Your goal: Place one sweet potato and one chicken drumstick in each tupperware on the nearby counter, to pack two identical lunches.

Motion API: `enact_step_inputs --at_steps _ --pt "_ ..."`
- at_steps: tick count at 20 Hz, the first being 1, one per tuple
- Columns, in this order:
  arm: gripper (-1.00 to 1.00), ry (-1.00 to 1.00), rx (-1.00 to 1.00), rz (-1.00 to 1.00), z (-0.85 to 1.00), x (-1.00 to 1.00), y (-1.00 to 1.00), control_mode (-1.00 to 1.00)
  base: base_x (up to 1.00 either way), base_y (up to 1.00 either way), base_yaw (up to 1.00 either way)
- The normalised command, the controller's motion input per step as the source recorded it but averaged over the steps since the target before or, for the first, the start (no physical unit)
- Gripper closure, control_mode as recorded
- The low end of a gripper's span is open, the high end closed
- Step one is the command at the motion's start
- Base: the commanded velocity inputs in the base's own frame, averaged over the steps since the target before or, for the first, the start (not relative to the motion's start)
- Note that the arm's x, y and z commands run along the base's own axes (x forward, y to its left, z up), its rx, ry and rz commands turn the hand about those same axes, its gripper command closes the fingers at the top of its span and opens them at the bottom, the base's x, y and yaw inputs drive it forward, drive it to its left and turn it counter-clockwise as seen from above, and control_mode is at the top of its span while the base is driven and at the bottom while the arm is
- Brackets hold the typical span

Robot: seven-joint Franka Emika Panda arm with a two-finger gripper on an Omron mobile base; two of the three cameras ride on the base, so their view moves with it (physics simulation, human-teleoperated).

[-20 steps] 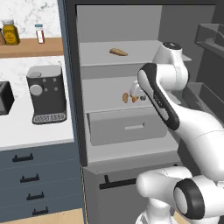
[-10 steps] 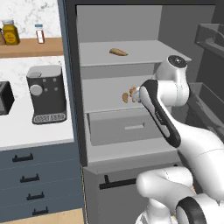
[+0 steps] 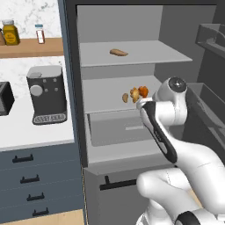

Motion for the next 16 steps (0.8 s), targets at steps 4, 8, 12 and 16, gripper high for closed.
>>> enact_step_inputs --at_steps 4,8,12,16 --pt "-1.00 0.00 0.00 -0.27 -0.19 0.50 -0.35 -1.00 0.00 0.00 0.00" --pt "-1.00 0.00 0.12 -0.22 -0.06 0.67 -0.10 -1.00 0.00 0.00 0.00" --pt "-1.00 0.01 0.19 -0.09 0.00 0.54 -0.02 -1.00 0.00 0.00 0.00" --pt "-1.00 0.02 0.07 0.00 -0.08 0.38 0.00 -1.00 0.00 0.00 0.00"
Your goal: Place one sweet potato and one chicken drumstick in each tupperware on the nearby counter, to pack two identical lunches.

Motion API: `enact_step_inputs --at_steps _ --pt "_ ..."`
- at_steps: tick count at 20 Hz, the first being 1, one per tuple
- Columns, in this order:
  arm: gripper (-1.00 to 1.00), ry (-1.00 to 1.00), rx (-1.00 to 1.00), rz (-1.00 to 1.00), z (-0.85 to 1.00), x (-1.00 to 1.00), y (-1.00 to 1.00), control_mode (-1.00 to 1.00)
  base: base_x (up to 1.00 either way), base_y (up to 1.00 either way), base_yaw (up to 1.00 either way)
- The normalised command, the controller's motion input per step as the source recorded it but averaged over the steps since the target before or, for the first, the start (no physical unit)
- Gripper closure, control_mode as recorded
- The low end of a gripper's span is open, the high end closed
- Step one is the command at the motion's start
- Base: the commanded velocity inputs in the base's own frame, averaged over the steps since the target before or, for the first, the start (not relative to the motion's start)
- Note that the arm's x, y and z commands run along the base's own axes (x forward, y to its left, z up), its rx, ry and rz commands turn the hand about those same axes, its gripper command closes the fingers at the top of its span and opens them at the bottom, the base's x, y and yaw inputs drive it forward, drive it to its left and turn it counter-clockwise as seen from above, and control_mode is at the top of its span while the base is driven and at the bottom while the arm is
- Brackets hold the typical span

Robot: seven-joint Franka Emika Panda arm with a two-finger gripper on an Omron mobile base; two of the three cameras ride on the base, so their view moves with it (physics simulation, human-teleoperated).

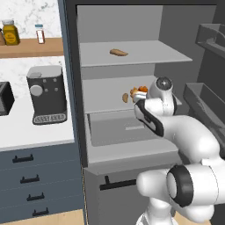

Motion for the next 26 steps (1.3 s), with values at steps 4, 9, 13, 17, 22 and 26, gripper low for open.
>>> enact_step_inputs --at_steps 4,9,13,17,22,26 --pt "-1.00 0.00 0.00 0.00 -0.16 0.38 0.00 -1.00 0.00 0.00 0.00" --pt "-1.00 0.00 0.00 0.00 -0.31 0.36 0.07 -1.00 0.00 0.00 0.00" --pt "-1.00 0.00 0.00 0.00 -0.21 0.44 0.08 -1.00 0.00 0.00 0.00" --pt "-1.00 0.02 0.00 0.00 -0.01 0.50 0.00 -1.00 0.00 0.00 0.00" --pt "-1.00 0.04 0.00 0.00 -0.10 0.47 0.00 -1.00 0.00 0.00 0.00" --pt "-1.00 0.03 0.00 0.00 -0.11 0.40 0.00 -1.00 0.00 0.00 0.00"
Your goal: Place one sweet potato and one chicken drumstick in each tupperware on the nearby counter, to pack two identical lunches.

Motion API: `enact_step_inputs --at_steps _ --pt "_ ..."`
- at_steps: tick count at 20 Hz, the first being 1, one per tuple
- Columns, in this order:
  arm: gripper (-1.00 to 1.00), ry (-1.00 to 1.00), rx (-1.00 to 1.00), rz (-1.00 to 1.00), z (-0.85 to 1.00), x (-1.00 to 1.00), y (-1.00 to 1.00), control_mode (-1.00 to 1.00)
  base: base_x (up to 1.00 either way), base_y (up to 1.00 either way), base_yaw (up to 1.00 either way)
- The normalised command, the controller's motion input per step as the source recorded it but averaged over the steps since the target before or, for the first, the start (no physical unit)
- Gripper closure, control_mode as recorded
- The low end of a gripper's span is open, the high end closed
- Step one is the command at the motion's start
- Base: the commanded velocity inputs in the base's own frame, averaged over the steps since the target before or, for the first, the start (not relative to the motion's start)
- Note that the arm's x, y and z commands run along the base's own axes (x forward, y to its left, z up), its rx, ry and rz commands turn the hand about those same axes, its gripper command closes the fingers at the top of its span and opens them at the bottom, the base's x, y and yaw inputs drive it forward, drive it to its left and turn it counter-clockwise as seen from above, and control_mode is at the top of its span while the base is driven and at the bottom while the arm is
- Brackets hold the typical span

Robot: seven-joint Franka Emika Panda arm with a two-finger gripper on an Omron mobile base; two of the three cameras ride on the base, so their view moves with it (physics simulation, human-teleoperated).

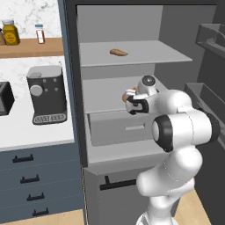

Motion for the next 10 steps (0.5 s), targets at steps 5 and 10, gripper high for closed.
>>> enact_step_inputs --at_steps 5,10 --pt "-1.00 0.02 0.00 0.00 -0.13 0.38 0.00 -1.00 0.00 0.00 0.00" --pt "-1.00 0.00 0.00 0.00 -0.17 0.31 0.00 -1.00 0.00 0.00 0.00"
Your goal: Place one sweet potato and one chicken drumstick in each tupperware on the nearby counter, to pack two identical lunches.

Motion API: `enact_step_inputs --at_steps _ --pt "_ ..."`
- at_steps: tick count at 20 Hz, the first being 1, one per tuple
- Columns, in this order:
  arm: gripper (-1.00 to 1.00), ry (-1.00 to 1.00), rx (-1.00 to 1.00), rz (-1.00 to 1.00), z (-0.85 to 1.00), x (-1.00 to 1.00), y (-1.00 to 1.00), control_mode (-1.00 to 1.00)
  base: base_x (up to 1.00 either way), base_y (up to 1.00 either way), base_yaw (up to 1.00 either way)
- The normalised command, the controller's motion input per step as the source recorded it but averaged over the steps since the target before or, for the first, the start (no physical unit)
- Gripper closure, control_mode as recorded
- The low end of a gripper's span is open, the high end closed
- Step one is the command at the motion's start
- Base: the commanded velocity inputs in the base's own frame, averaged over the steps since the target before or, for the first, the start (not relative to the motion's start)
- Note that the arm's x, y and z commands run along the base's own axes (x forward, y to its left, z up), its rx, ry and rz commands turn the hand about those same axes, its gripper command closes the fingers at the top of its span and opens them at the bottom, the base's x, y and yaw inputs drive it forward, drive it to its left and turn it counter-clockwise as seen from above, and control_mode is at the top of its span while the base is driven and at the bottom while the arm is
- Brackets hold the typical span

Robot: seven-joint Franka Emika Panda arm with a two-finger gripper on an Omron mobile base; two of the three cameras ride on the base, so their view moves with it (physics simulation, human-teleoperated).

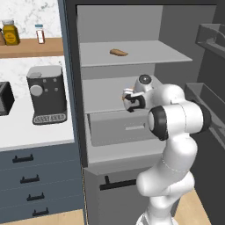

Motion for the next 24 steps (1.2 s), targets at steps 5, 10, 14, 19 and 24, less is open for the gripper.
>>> enact_step_inputs --at_steps 5,10,14,19,24 --pt "-1.00 0.00 0.00 0.00 -0.19 0.29 0.00 -1.00 0.00 0.00 0.00" --pt "-1.00 0.00 0.00 0.00 -0.17 0.26 0.00 -1.00 0.00 0.00 0.00" --pt "-1.00 0.00 0.00 0.00 -0.18 0.27 0.00 -1.00 0.00 0.00 0.00" --pt "-1.00 0.00 0.00 0.00 -0.20 0.23 0.00 -1.00 0.00 0.00 0.00" --pt "1.00 0.03 0.00 0.00 -0.34 0.15 0.00 -1.00 0.00 0.00 0.00"
